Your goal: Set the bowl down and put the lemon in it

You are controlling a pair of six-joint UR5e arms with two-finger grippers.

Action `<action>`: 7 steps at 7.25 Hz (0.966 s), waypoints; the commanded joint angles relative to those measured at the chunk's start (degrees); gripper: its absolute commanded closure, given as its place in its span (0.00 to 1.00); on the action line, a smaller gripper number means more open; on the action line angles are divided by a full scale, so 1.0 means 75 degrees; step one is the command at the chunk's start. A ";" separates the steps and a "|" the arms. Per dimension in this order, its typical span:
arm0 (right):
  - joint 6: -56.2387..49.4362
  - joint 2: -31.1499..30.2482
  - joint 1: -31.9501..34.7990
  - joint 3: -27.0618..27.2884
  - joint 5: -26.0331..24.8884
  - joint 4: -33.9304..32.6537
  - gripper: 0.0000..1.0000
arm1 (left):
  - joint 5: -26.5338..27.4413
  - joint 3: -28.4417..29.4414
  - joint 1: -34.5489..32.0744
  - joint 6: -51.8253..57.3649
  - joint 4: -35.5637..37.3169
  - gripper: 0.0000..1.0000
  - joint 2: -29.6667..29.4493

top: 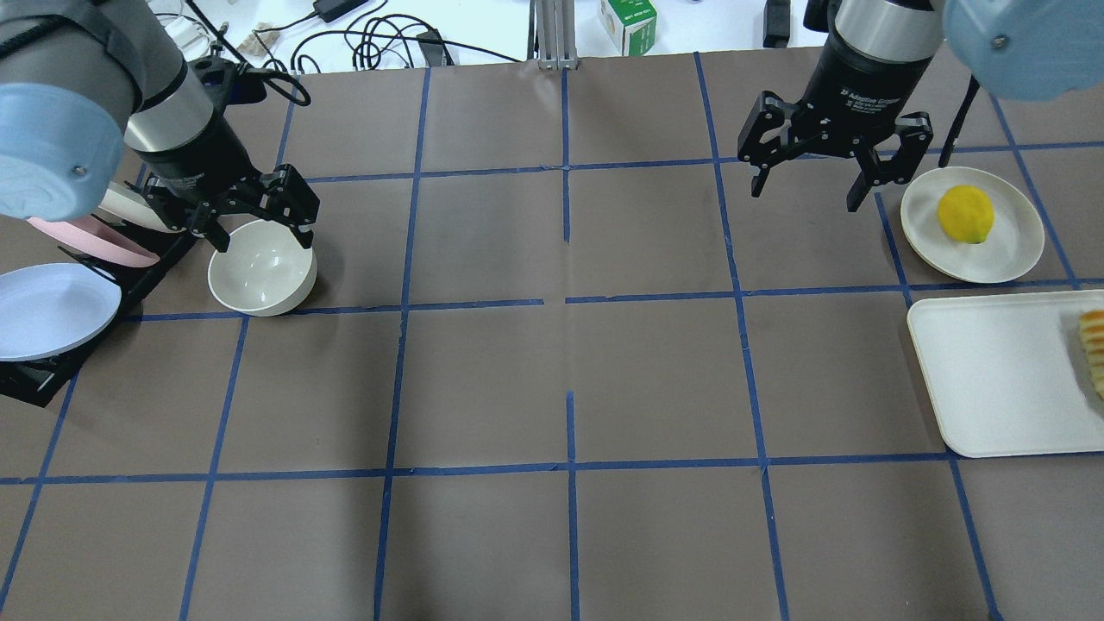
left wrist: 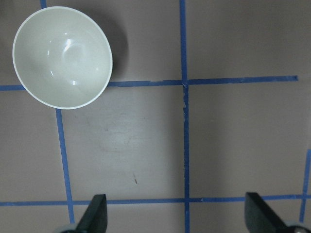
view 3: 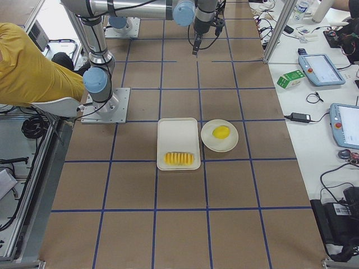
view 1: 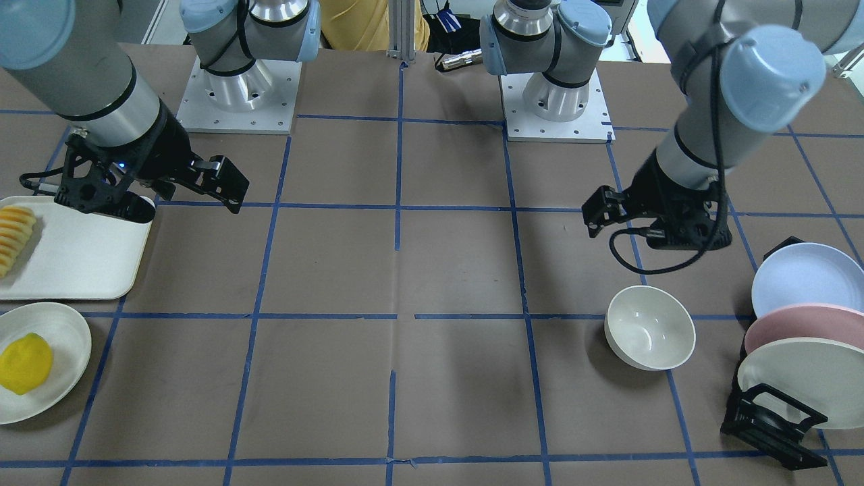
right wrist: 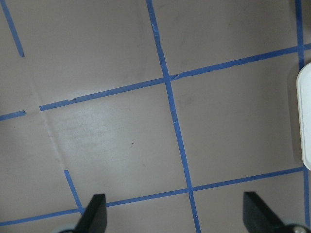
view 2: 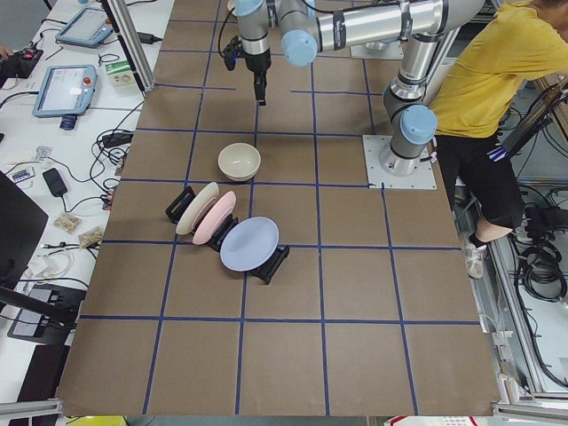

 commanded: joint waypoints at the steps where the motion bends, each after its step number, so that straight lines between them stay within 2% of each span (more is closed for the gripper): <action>1: -0.0031 0.0059 -0.0115 0.0195 -0.0009 -0.0140 0.00 | 0.0037 -0.0155 0.0980 0.1214 0.1126 0.00 -0.0921; 2: -0.0194 0.0279 -0.0127 0.0336 -0.0125 -0.0396 0.00 | 0.0025 -0.0190 0.1193 0.1510 0.1678 0.00 -0.1297; 4: -0.0675 0.0712 -0.0453 0.0349 -0.0489 -0.1951 0.00 | -0.0021 -0.0412 0.1568 0.2402 0.2301 0.00 -0.1860; 5: -0.0792 0.1121 -0.0850 0.0337 -0.0396 -0.2062 0.00 | 0.0036 -0.0460 0.1617 0.2427 0.2676 0.00 -0.1968; 7: -0.2691 0.1685 -0.1752 0.0336 -0.0372 -0.3181 0.00 | 0.0002 -0.0495 0.1629 0.2427 0.3043 0.00 -0.2295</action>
